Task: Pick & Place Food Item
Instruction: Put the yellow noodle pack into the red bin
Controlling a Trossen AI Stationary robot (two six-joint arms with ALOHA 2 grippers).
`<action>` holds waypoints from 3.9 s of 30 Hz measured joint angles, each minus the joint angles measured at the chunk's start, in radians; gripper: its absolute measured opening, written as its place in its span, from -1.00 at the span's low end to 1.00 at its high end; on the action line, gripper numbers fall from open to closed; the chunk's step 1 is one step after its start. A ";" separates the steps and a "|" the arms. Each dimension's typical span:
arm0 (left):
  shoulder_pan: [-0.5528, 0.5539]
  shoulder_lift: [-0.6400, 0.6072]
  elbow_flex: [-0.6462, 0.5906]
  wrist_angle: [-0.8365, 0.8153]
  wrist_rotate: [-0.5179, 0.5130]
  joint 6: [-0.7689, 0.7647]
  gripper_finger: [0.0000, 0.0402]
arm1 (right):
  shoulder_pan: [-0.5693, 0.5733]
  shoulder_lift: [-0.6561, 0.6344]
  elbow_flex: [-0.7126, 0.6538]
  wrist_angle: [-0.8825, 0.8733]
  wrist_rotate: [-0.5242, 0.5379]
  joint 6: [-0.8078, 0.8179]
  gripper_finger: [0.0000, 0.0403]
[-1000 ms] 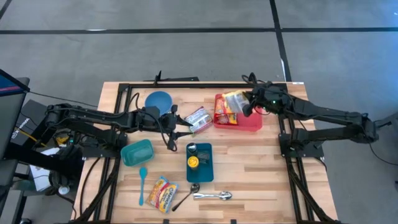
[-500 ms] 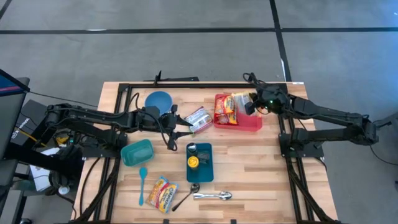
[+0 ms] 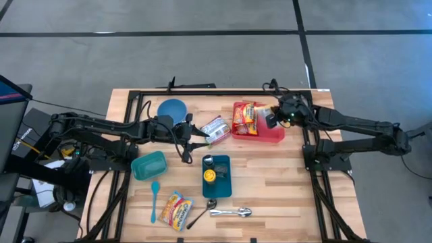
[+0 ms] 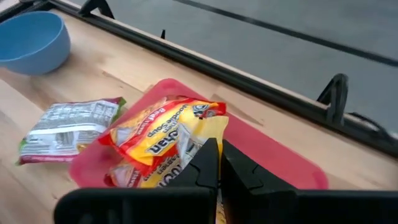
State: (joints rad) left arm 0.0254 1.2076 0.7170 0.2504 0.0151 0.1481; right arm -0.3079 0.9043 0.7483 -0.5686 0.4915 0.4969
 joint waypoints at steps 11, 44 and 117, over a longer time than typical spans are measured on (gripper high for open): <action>0.000 0.000 0.000 0.003 0.000 0.000 -0.28 | 0.001 0.070 0.000 0.004 -0.002 0.064 -1.00; 0.000 0.000 0.000 0.005 0.000 0.000 -0.28 | -0.054 0.280 0.000 0.079 -0.096 0.079 -1.00; 0.000 0.000 0.000 0.004 0.000 0.000 -0.28 | -0.153 0.360 0.000 -0.058 0.029 -0.010 -0.59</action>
State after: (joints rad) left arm 0.0256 1.2079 0.7166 0.2546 0.0151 0.1482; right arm -0.4606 1.2640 0.7479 -0.6267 0.5205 0.4866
